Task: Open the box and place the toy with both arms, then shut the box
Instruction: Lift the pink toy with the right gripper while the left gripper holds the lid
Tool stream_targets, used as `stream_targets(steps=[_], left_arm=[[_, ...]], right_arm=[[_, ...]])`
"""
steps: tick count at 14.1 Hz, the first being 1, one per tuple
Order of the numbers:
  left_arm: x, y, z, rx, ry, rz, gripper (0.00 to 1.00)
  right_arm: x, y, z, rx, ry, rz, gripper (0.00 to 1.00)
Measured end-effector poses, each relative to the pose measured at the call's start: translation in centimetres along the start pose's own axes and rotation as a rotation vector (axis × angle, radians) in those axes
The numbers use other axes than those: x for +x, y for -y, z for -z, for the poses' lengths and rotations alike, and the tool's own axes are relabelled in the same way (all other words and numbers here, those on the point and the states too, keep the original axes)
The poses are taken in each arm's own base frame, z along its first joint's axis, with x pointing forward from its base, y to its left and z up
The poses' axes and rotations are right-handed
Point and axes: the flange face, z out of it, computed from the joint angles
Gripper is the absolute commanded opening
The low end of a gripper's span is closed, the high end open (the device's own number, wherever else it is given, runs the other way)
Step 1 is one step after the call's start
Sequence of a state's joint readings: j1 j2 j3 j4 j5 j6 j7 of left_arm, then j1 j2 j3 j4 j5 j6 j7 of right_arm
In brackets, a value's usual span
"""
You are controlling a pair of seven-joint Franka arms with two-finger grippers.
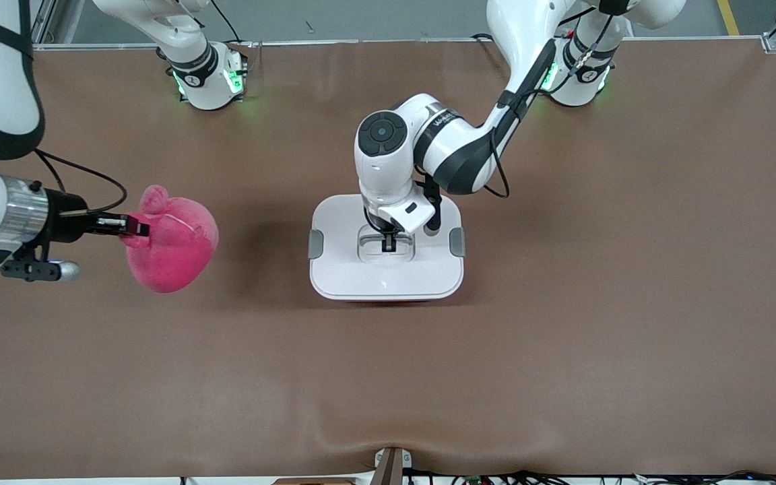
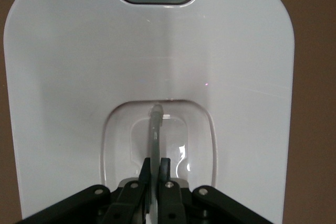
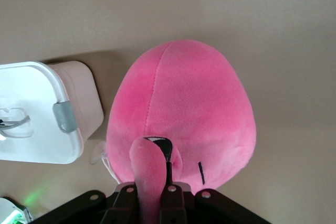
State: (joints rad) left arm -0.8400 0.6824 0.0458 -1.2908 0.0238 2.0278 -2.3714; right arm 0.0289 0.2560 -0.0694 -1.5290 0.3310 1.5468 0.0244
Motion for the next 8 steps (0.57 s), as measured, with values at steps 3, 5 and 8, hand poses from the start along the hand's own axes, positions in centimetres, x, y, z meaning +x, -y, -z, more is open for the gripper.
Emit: stream_targets(steps=[3,5,8], left_arm=[[0.0,-0.2,0.6,-0.007,0.006,0.002,0.00],[0.0,-0.3,1.4,-0.015,0.015,-0.005,0.00],[0.2,-0.5,3.8,-0.038,0.038,-0.025,0.00]], right_arm=[[0.0,-3.7,0.6,0.015,0.022,0.031,0.00],[-0.1,-4.6,0.7,0.019,0.027,0.035,0.00],[-0.1,-4.1,0.6,0.019,0.032,0.045,0.00]])
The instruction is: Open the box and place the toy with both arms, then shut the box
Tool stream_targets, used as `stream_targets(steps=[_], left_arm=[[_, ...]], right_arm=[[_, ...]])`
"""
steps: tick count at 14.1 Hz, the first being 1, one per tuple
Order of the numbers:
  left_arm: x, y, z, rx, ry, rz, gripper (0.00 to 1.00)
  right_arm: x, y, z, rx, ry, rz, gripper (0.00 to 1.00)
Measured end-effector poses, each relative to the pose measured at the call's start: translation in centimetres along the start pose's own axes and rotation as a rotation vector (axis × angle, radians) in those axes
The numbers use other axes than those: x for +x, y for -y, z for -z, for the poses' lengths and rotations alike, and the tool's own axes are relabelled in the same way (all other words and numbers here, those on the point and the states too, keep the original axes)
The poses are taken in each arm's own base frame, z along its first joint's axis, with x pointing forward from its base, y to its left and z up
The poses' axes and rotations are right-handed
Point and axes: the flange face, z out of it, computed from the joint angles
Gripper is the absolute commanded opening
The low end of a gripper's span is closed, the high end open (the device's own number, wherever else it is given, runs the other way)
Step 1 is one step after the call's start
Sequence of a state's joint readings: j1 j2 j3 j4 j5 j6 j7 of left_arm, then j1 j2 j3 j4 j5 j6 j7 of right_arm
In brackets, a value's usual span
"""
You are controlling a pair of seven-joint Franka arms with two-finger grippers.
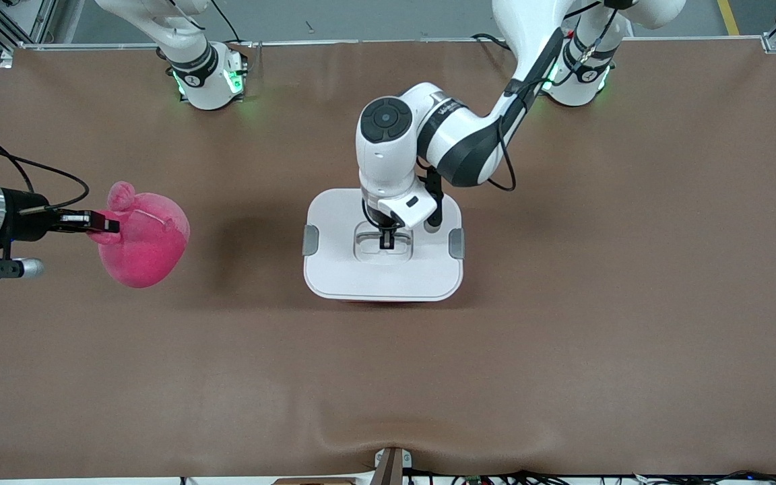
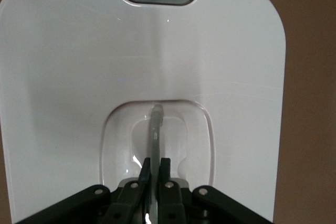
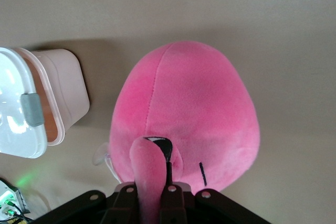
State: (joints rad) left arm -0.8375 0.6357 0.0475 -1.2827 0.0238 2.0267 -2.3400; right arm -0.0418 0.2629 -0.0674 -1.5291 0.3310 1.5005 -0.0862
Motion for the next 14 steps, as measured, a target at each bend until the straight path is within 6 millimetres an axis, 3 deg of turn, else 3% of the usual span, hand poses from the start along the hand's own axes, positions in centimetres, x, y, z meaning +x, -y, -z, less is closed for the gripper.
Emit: stream_targets(steps=[2,4,8,14], left_arm=[[0.6,-0.6,1.7,-0.018,0.012,0.002,0.00],[2.5,-2.1,3.5,-0.032,0.017,-0.008,0.00],[8.4,-6.3,6.0,-0.046,0.011,0.010,0.00],[18.4,-11.3,6.0,-0.024,-0.035,0.031,0.00]], right_arm=[[0.0,0.8,-0.2,0.001,0.004,0.014,0.00],[0.1,2.8,-0.8,-0.002,0.009,0.045,0.00],[0.0,10.4,-3.2,-0.033,0.008,0.149,0.00],[-1.6,21.8,-7.7,-0.068,-0.024,0.103,0.00]])
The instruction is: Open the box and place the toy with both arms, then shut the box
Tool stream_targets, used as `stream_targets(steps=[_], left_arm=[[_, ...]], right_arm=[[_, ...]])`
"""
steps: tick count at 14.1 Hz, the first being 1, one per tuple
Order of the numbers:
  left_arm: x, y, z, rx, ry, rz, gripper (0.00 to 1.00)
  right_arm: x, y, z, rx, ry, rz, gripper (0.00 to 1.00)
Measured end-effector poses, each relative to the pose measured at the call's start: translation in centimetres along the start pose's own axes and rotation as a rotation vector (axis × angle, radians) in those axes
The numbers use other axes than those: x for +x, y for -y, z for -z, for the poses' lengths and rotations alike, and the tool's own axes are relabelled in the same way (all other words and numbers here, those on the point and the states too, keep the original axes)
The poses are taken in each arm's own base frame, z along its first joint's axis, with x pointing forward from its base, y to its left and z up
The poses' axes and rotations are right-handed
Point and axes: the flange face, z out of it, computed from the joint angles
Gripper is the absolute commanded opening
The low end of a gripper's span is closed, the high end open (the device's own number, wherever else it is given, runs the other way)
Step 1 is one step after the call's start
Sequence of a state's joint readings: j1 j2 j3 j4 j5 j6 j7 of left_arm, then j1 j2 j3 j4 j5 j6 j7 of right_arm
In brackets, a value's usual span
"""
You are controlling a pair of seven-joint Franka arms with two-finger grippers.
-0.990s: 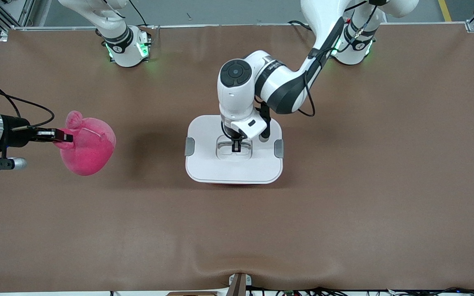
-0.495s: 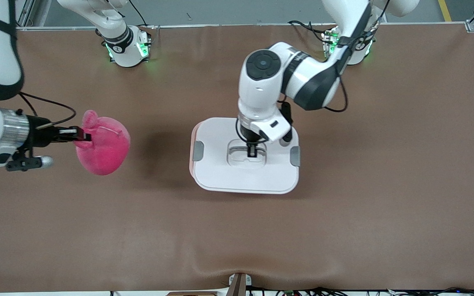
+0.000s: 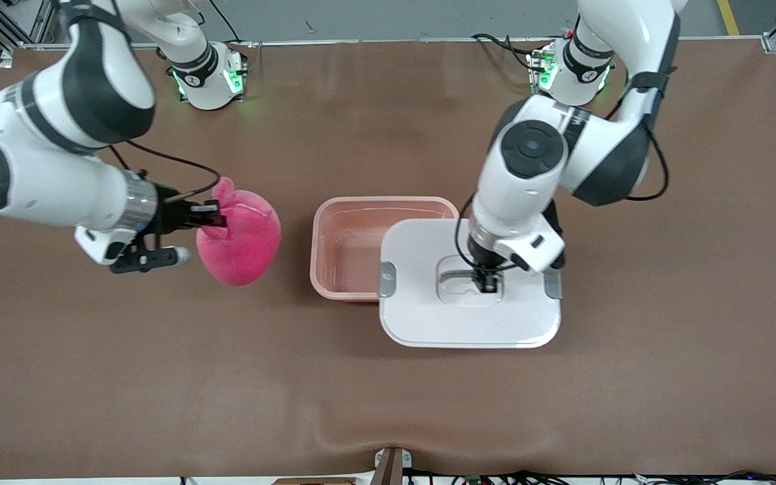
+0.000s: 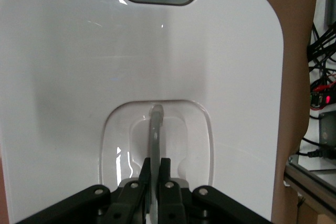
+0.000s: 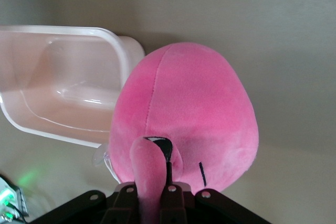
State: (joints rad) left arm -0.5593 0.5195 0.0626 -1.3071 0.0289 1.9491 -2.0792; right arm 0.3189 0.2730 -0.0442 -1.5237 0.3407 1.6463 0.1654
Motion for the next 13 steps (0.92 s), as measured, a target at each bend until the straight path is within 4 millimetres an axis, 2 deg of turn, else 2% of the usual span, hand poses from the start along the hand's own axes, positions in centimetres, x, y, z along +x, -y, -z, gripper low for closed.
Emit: stream_targets(steps=[3,8,10,13], left_arm=[[3.3,-1.5,-0.3,-0.017,-0.048,0.020,0.00],[7.4,-2.0,-1.2,-0.013,-0.064,-0.001,0.00],[9.8,-2.1,-1.3,-0.019,-0.063,-0.025,0.00],[13.1,-1.6,-1.7,-0.035,-0.057,-0.055,0.00]], right_arm=[[-0.9,6.3,-1.9,-0.013,-0.009,-0.049,0.00],[0.0,14.4,-6.3,-0.021,-0.034,-0.089,0.00],[0.5,16.4,-8.1,-0.020,-0.045,-0.103,0.00],[1.4,16.7,-9.0,-0.021,-0.048,-0.108,0.00]])
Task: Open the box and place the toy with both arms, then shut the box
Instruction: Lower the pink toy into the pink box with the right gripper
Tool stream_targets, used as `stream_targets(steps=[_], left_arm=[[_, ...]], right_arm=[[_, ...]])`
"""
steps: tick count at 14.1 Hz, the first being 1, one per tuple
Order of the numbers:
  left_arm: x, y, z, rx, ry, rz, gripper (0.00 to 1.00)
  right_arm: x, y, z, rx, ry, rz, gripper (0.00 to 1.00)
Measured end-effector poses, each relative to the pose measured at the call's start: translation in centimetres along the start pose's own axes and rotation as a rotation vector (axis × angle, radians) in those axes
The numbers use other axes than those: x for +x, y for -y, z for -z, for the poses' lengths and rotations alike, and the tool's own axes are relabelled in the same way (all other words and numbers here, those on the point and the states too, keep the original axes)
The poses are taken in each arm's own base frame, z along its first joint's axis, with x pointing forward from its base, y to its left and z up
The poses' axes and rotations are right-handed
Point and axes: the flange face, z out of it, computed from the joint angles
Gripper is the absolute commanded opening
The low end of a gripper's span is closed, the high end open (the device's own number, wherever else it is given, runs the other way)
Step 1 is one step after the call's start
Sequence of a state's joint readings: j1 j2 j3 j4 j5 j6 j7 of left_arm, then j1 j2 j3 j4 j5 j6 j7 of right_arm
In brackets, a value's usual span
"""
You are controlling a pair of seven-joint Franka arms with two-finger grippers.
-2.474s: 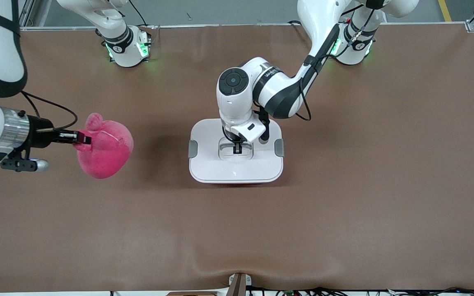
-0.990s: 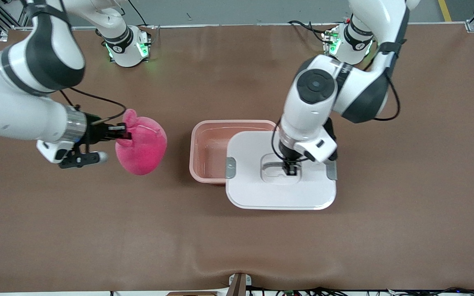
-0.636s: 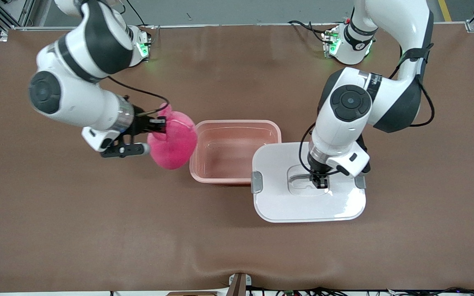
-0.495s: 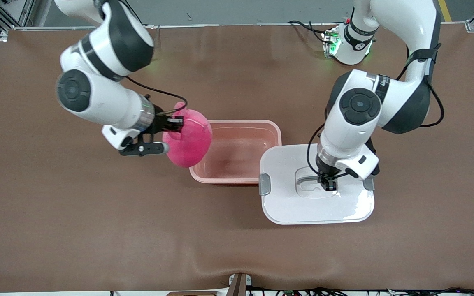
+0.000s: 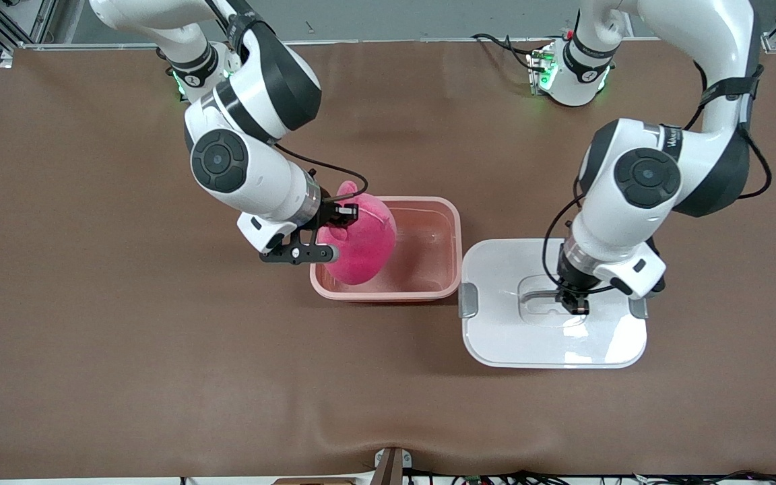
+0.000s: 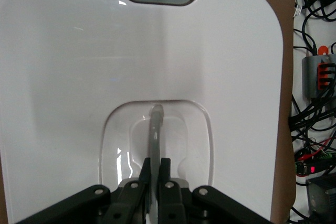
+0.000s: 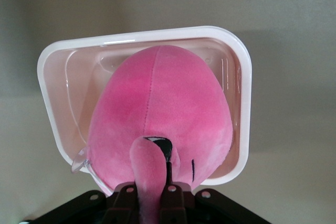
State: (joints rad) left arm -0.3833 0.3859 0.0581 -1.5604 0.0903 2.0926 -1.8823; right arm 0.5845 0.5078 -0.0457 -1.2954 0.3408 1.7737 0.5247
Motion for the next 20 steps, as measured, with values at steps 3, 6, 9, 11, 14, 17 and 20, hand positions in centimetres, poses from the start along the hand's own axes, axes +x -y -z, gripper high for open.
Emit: stream_targets(steps=[3,6,9,11,14,17,20], left_arm=[[2.5,1.0,-0.7,-0.041,0.012,-0.026,0.00],[3.1,1.8,-0.6,-0.046,0.015,-0.028,0.00],[2.9,1.9,-0.4,-0.047,0.018,-0.031,0.00],[2.9,1.9,-0.5,-0.046,0.018,-0.032,0.00],[2.9,2.0,-0.6,-0.045,0.018,-0.033,0.00],[2.9,2.0,-0.5,-0.046,0.019,-0.033,0.00],[2.8,2.0,-0.5,-0.048,0.019,-0.038,0.00]], right_arm=[[0.3,0.2,-1.0,-0.005,0.006,0.000,0.00],[0.8,0.3,-2.6,-0.010,0.008,-0.003,0.00],[1.2,0.5,-4.3,-0.016,0.010,-0.003,0.00],[1.4,0.6,-5.2,-0.022,0.013,-0.003,0.00],[1.5,0.5,-6.3,-0.048,0.017,0.001,0.00],[1.1,1.1,-8.8,-0.101,0.022,-0.013,0.00],[0.9,1.9,-11.4,-0.138,0.011,-0.030,0.00]])
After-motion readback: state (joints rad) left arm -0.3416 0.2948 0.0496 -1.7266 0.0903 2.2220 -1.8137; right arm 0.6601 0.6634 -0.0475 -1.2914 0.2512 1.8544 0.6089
